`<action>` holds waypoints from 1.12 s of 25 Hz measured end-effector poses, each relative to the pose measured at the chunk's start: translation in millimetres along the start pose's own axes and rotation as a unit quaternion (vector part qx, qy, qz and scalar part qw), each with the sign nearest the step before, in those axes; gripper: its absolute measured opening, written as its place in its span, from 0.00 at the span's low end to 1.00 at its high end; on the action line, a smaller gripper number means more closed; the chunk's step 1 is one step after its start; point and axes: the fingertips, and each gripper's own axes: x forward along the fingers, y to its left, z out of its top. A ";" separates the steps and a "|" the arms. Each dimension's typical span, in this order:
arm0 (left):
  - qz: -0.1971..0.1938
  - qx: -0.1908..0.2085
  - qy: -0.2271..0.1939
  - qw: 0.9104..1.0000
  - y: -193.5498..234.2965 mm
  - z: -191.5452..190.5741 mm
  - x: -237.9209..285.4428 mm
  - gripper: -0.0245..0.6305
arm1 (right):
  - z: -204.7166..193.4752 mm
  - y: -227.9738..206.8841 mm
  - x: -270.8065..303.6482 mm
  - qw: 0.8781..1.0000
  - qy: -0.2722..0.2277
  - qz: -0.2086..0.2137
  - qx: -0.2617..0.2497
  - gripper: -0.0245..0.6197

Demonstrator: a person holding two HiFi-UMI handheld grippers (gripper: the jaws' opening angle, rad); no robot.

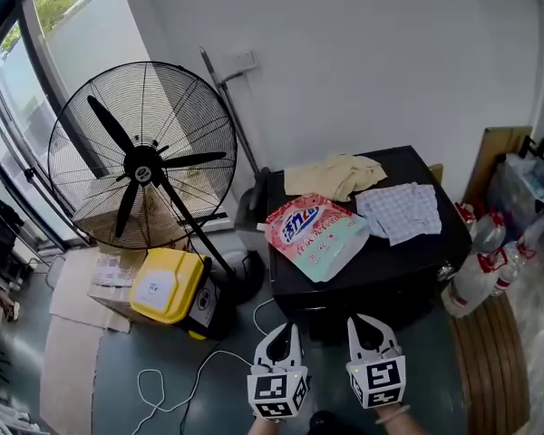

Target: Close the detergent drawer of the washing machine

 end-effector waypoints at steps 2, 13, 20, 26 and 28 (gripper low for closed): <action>-0.004 0.002 -0.006 1.000 -5.9 6.8 -6.0 0.06 | 4.9 0.4 -7.1 1.000 -0.004 0.002 -0.001 0.08; -0.015 0.009 -0.027 0.999 -33.6 37.1 -48.0 0.06 | 33.6 0.6 -58.4 1.000 -0.021 0.008 -0.014 0.08; -0.019 0.019 -0.043 0.999 -52.5 60.7 -70.8 0.06 | 49.6 2.5 -87.5 0.999 -0.036 0.014 -0.024 0.08; -0.028 0.023 -0.048 0.998 -64.7 75.9 -78.9 0.06 | 65.7 1.2 -99.6 0.998 -0.043 0.017 -0.041 0.08; -0.032 0.025 -0.048 0.998 -67.3 80.6 -81.1 0.06 | 71.1 3.0 -103.0 0.998 -0.045 0.017 -0.044 0.08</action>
